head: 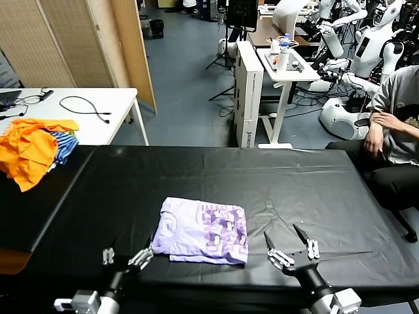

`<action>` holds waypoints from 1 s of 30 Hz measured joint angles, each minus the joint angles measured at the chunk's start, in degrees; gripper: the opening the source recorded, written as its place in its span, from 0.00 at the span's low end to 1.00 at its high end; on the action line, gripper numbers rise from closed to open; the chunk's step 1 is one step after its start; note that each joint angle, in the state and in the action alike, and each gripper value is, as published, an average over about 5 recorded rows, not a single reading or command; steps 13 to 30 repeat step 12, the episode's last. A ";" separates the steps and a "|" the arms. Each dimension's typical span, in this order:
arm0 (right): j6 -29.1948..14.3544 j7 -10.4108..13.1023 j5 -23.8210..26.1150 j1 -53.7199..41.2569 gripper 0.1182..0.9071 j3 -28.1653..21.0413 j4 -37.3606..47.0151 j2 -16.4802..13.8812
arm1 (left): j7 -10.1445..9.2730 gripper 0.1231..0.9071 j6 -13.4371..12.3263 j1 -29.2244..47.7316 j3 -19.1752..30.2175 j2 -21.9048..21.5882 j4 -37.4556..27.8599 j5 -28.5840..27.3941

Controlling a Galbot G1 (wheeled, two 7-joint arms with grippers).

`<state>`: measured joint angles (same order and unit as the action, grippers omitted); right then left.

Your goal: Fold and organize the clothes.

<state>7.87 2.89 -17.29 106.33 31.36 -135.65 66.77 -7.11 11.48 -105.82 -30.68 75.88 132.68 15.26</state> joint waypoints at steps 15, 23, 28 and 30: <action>-3.04 -0.35 3.38 3.35 1.00 0.99 0.87 3.67 | 0.08 1.00 -0.18 -3.46 1.57 0.01 1.88 -2.14; -3.04 -0.35 3.38 3.35 1.00 0.99 0.87 3.67 | 0.08 1.00 -0.18 -3.46 1.57 0.01 1.88 -2.14; -3.04 -0.35 3.38 3.35 1.00 0.99 0.87 3.67 | 0.08 1.00 -0.18 -3.46 1.57 0.01 1.88 -2.14; -3.04 -0.35 3.38 3.35 1.00 0.99 0.87 3.67 | 0.08 1.00 -0.18 -3.46 1.57 0.01 1.88 -2.14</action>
